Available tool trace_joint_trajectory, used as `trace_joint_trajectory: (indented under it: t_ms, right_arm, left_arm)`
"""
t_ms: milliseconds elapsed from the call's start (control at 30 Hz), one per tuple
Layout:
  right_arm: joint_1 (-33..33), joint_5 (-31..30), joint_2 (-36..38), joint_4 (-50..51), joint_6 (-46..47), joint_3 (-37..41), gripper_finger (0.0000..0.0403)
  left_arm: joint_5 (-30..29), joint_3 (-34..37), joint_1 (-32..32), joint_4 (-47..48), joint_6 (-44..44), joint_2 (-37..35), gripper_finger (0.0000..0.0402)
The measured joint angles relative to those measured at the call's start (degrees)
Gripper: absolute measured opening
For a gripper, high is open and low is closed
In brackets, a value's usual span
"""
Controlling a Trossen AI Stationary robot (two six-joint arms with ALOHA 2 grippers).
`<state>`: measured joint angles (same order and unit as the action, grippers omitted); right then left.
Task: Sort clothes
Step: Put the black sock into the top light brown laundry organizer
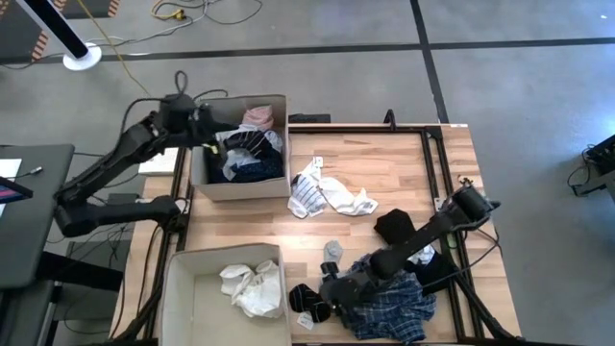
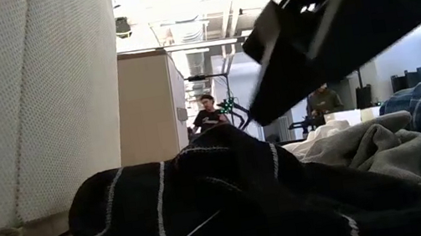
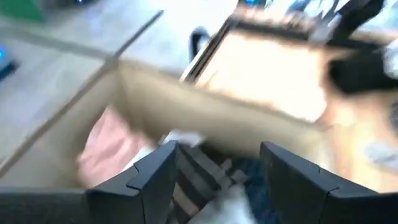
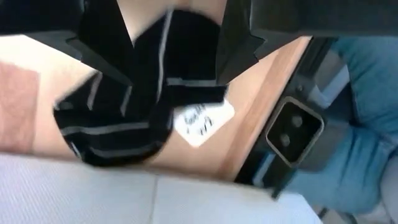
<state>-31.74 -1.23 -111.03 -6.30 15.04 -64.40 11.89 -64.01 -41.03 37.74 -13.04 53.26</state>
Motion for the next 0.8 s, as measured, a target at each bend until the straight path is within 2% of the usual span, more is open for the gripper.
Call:
trace_joint_trajectory:
  t_ms: [100, 333, 600, 800]
  right_arm:
    - [0.28, 0.12, -1.58, -3.7, -0.05, -0.07, 0.0234]
    - [1.56, 1.21, -2.77, -4.88, 0.12, -0.03, 0.0231]
    - [2.64, 1.39, -2.73, -4.69, 0.03, -0.02, 0.0195]
    - [2.57, 2.9, -2.73, -7.0, 0.18, -0.02, 0.0176]
  left_arm:
    - [2.15, 0.0, 1.49, -3.16, 2.7, -3.4, 0.0222]
    - [7.52, 0.0, 7.62, -6.8, 8.95, -10.19, 0.0222]
    - [7.55, 0.0, 17.38, -6.36, 12.22, -14.33, 0.0222]
    - [7.53, 0.0, 23.69, -6.36, 12.9, -14.84, 0.0222]
